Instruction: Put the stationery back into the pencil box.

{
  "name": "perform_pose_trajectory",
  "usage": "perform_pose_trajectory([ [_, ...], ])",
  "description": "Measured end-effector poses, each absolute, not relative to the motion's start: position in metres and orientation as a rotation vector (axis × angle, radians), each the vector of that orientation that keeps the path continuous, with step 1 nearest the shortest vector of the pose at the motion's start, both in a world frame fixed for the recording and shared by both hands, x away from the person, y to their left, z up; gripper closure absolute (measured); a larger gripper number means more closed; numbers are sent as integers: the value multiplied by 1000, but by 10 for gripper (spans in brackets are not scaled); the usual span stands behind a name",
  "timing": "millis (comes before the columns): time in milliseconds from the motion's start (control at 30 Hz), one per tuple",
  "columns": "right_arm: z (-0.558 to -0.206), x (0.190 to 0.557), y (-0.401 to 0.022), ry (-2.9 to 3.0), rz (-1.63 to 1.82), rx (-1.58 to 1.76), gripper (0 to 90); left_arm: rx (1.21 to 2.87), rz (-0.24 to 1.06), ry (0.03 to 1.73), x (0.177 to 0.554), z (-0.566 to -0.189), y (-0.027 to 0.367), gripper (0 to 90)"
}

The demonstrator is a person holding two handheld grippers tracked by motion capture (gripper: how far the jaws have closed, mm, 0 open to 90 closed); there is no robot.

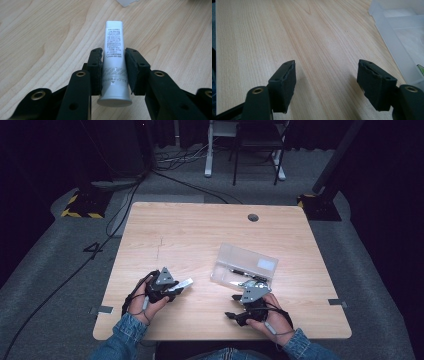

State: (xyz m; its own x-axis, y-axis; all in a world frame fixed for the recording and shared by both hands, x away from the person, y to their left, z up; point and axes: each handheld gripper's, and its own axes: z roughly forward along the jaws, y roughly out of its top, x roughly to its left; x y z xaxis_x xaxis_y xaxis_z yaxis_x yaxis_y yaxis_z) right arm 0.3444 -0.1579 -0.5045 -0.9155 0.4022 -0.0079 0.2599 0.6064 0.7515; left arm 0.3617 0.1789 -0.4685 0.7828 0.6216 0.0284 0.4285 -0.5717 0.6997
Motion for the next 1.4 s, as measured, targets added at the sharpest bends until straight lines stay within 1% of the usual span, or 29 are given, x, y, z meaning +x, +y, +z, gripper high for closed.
perform_pose_trajectory([
  [600,-504,343,-164,2651,1199,569,330,2197,345,677,366,-447,172,674],
  [733,-503,343,-167,2658,1193,569,375,2193,334,654,367,-442,166,674],
  [1133,-487,340,-185,2617,1226,597,370,2208,305,550,377,-432,142,674],
  [1400,-479,337,-205,2593,1217,640,370,2213,283,487,385,-427,122,673],
])
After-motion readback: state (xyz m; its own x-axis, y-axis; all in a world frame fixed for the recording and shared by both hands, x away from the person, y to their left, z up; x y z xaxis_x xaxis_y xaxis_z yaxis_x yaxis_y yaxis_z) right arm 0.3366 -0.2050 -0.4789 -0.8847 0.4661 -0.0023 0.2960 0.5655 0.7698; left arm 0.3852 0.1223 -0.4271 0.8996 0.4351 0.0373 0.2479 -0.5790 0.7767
